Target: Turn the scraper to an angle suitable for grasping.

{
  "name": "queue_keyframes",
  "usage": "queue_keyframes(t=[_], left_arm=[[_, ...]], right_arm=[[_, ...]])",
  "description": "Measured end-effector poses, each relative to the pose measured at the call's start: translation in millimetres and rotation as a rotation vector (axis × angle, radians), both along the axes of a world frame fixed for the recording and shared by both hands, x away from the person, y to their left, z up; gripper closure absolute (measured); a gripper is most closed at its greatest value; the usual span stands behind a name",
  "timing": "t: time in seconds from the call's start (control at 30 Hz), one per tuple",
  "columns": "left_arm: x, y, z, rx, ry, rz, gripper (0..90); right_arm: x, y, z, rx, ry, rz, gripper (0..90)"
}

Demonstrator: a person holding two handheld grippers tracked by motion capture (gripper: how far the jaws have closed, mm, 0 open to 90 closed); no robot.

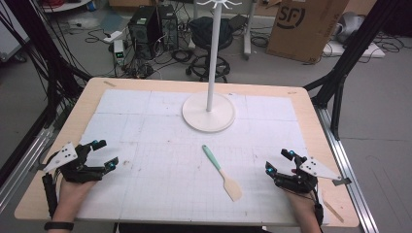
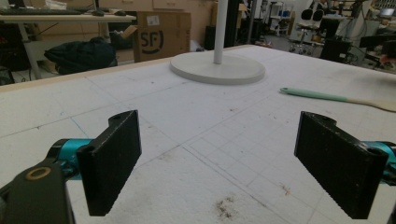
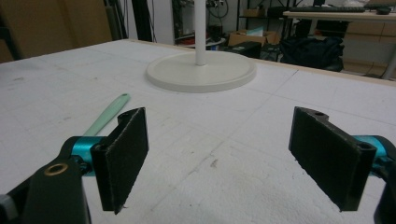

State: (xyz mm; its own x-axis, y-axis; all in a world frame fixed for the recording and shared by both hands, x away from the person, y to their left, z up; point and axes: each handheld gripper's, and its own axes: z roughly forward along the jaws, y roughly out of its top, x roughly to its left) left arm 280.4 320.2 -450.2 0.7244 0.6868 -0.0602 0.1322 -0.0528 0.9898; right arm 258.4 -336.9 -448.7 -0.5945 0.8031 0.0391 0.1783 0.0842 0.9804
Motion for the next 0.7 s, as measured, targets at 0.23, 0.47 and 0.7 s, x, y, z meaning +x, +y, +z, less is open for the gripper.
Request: queue_keyframes(t=[0.23,0.47,0.7], left_arm=[[-0.7,-2.2,0.2,0.025,-0.011,-0.009,15.3],[-1.1,-2.7,0.5,0.038,-0.016,-0.013,15.3],[-1.7,-3.6,0.4,0.043,-0.020,-0.013,15.3]], right_arm=[[0.3,-0.2,-0.1,0.002,0.001,-0.003,19.0],[1.2,-0.3,0.2,0.009,0.019,-0.015,19.0],[1.6,-0.3,0.4,0.008,0.022,-0.017,19.0]])
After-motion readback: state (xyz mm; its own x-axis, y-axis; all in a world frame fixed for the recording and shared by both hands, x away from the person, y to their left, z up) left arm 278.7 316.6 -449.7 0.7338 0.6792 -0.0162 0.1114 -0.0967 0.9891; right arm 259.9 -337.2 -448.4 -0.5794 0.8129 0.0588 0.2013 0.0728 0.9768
